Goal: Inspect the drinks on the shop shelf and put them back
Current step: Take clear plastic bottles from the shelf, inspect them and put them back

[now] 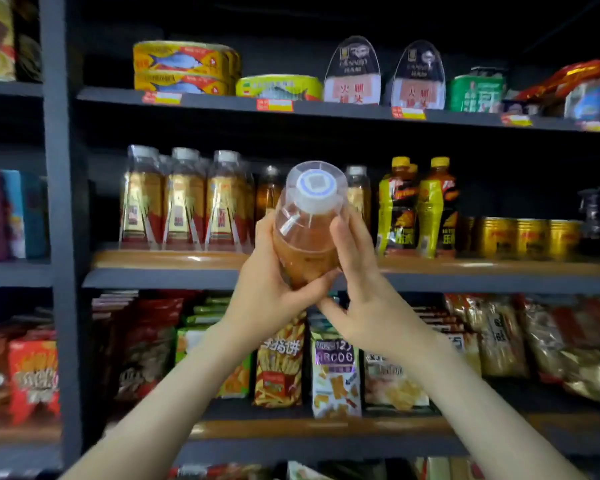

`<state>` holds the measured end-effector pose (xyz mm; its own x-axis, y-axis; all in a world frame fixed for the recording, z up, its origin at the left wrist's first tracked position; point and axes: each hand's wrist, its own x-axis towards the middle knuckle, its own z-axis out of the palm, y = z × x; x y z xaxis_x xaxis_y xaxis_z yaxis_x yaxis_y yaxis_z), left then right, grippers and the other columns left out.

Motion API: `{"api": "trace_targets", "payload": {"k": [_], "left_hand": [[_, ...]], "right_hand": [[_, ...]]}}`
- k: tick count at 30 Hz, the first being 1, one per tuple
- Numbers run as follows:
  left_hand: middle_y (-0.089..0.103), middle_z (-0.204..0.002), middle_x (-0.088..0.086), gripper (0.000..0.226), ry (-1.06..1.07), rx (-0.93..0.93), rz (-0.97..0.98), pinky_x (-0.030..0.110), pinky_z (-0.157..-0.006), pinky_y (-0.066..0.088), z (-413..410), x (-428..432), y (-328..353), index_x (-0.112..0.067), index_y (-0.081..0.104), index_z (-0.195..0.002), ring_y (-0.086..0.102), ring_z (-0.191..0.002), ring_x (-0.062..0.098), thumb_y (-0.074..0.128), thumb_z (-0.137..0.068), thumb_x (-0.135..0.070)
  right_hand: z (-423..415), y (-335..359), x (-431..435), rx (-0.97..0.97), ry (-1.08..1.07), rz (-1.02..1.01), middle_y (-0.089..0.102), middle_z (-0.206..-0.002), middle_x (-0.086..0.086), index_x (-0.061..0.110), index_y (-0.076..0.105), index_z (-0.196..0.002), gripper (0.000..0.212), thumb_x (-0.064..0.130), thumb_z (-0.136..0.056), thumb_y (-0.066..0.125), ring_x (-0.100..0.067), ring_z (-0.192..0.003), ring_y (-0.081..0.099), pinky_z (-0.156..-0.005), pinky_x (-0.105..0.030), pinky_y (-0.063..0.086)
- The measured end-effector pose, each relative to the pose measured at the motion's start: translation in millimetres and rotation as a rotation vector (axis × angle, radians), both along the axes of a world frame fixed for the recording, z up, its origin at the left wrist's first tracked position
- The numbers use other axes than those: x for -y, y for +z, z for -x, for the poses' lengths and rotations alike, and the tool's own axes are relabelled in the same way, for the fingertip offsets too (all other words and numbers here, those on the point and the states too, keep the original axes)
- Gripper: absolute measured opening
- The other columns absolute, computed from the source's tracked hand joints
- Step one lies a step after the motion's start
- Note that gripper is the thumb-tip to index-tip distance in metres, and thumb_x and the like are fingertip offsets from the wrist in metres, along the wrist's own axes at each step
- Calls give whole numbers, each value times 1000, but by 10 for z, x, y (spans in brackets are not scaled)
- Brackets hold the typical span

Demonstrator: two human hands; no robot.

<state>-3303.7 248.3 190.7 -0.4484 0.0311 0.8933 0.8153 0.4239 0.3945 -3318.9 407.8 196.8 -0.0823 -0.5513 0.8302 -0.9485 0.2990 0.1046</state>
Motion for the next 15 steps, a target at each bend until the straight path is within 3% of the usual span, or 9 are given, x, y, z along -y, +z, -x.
{"api": "trace_targets", "payload": {"k": [3, 5, 7, 9, 11, 13, 15], "left_hand": [[57, -116, -32, 72, 66, 116, -1, 12, -82, 48, -305, -176, -576, -45, 30, -125, 59, -107, -5, 74, -68, -49], [58, -115, -24, 70, 157, 235, 78, 14, -77, 48, -479, -294, -1051, -49, 29, -120, 62, -102, 2, 71, -64, -52], [60, -113, -12, 69, 228, 370, 162, 15, -72, 45, -699, -440, -1507, -52, 27, -117, 62, -97, 11, 66, -61, -52], [61, -107, -9, 78, 272, 480, 179, 7, -69, 41, -949, -584, -1902, -46, 27, -125, 59, -96, 14, 67, -58, -51], [65, -110, -6, 83, 325, 583, 177, 15, -73, 48, -1157, -689, -2197, -40, 27, -130, 62, -98, 16, 71, -60, -48], [67, -114, -3, 86, 337, 656, 172, 26, -74, 50, -1335, -762, -2396, -37, 29, -133, 65, -99, 19, 80, -63, -42], [67, -107, -7, 84, 335, 712, 166, 26, -72, 49, -1461, -821, -2512, -30, 36, -133, 66, -95, 18, 85, -65, -38]], "right_hand": [[-321, -373, -392, 422, 174, -12, 4, -158, 26, 64, -16, -138, 108, 27, -86, 71, 2, -143, 20, -112, -20, 28], [-489, -652, -589, 617, 262, 32, 31, -149, 27, 63, 8, -141, 91, 37, -82, 73, 4, -137, 32, -110, -22, 34], [-662, -975, -689, 739, 238, 4, 44, -133, 32, 59, 33, -132, 69, 47, -76, 72, 7, -126, 44, -101, -28, 45], [-812, -1325, -749, 861, 253, -27, 51, -122, 25, 37, 46, -124, 55, 40, -77, 73, 4, -115, 52, -91, -26, 50], [-916, -1616, -803, 981, 310, -3, 56, -117, 15, 20, 50, -120, 49, 27, -77, 73, 1, -107, 57, -83, -19, 50], [-970, -1842, -876, 1118, 359, 33, 58, -115, 11, 14, 51, -120, 49, 19, -77, 73, -3, -106, 59, -83, -20, 50], [-1003, -2031, -917, 1225, 377, 50, 58, -117, 10, 16, 49, -122, 53, 16, -75, 74, -4, -108, 59, -86, -22, 51]]}}
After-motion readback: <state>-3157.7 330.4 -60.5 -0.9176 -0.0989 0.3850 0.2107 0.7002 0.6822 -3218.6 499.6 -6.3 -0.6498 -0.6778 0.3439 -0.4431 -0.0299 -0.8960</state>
